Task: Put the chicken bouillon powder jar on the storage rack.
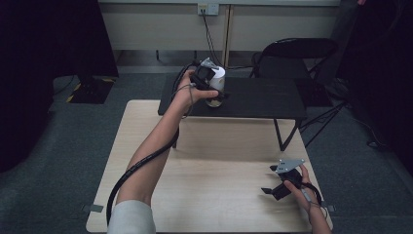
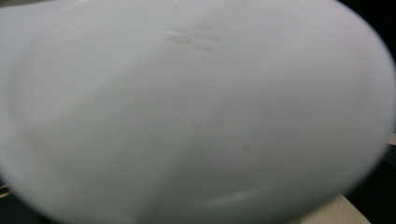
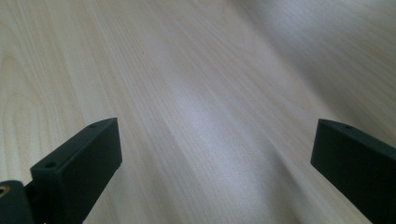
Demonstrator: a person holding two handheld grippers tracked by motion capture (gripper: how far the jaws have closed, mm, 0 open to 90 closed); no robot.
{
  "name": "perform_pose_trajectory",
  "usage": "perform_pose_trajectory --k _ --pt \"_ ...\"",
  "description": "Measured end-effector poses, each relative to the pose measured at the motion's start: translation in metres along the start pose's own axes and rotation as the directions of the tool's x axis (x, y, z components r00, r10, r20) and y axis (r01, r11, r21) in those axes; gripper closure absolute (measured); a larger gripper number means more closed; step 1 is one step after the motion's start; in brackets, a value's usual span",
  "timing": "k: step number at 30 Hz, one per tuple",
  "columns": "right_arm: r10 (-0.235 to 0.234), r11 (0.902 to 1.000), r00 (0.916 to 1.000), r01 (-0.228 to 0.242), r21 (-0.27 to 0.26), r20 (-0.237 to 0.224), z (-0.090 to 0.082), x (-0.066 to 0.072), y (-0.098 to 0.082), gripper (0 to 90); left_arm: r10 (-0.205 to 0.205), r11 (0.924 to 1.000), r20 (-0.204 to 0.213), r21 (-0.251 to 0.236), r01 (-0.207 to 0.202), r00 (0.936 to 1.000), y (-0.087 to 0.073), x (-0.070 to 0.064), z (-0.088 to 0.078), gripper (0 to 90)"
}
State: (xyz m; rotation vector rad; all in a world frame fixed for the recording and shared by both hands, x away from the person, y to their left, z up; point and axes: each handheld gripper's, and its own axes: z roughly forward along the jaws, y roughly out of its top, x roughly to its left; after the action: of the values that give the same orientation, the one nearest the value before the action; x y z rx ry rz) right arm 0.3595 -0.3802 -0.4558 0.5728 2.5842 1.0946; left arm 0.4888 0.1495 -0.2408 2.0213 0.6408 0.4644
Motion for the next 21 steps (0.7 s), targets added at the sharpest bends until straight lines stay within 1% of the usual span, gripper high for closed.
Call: perform_pose_trajectory --k 2,3,6,8,9,10,12,14,15,16,17,19,20,21 --pt "0.0 1.0 1.0 0.0 -0.001 -0.001 0.0 0.0 0.0 0.8 0.003 0.9999 -0.003 0.015 -0.003 1.0 0.002 -0.001 -0.002 0.7" --pt "-0.002 1.0 1.0 0.002 -0.001 -0.001 0.0 0.0 0.0 0.8 -0.008 0.9999 -0.017 0.008 0.008 0.9998 0.0 -0.003 -0.004 0.7" --pt "-0.002 1.0 1.0 0.002 0.001 0.0 0.0 0.001 0.0 0.8 -0.009 0.9999 -0.002 0.007 0.009 1.0 -0.003 -0.001 -0.01 0.7" --pt "-0.004 1.0 1.0 0.004 -0.001 -0.004 0.001 0.0 0.0 0.8 -0.014 0.9998 -0.01 0.013 0.014 0.9999 -0.004 -0.003 -0.016 0.7" --pt "-0.004 1.0 1.0 0.004 -0.001 -0.004 0.001 0.0 0.0 0.8 -0.014 0.9998 -0.01 0.013 0.014 0.9999 -0.004 -0.003 -0.016 0.7" --pt "-0.003 1.0 1.0 0.003 0.002 -0.004 0.001 0.0 0.0 0.8 -0.013 0.9999 -0.016 0.01 0.013 0.9998 -0.006 -0.004 -0.019 0.7" --pt "-0.001 1.0 1.0 0.001 0.004 -0.006 0.001 0.0 0.0 0.8 0.004 0.9999 -0.002 0.016 -0.004 1.0 -0.012 -0.003 -0.028 0.5" --pt "-0.001 1.0 1.0 0.001 0.003 -0.003 0.001 0.001 0.0 0.8 0.007 0.9998 0.003 0.021 -0.007 1.0 -0.014 -0.003 -0.03 0.6" --pt "-0.001 1.0 1.0 0.001 0.003 -0.003 0.001 0.001 0.0 0.8 -0.002 1.0 0.005 0.01 0.002 1.0 -0.02 -0.002 -0.034 0.6" --pt "0.001 1.0 1.0 -0.001 0.004 -0.003 0.001 0.001 0.0 0.8 -0.01 0.9999 0.006 0.003 0.01 0.9999 -0.024 -0.002 -0.036 0.8" --pt "0.002 1.0 1.0 -0.002 0.003 -0.002 0.002 0.001 0.0 0.8 -0.001 1.0 0.018 -0.001 0.001 0.9998 -0.031 -0.002 -0.042 0.8" --pt "0.0 1.0 1.0 0.0 0.007 -0.002 0.002 0.001 0.0 0.8 0.002 1.0 0.021 0.0 -0.002 0.9998 -0.033 -0.003 -0.045 0.6" --pt "0.002 1.0 1.0 -0.002 0.007 -0.003 0.002 0.0 -0.001 0.8 -0.004 0.9999 0.02 -0.015 0.004 0.9998 -0.04 -0.005 -0.052 0.6" --pt "0.003 1.0 1.0 -0.003 0.009 -0.004 0.002 0.001 -0.001 0.8 0.002 0.9999 0.024 -0.013 -0.002 0.9997 -0.043 -0.006 -0.056 0.6"
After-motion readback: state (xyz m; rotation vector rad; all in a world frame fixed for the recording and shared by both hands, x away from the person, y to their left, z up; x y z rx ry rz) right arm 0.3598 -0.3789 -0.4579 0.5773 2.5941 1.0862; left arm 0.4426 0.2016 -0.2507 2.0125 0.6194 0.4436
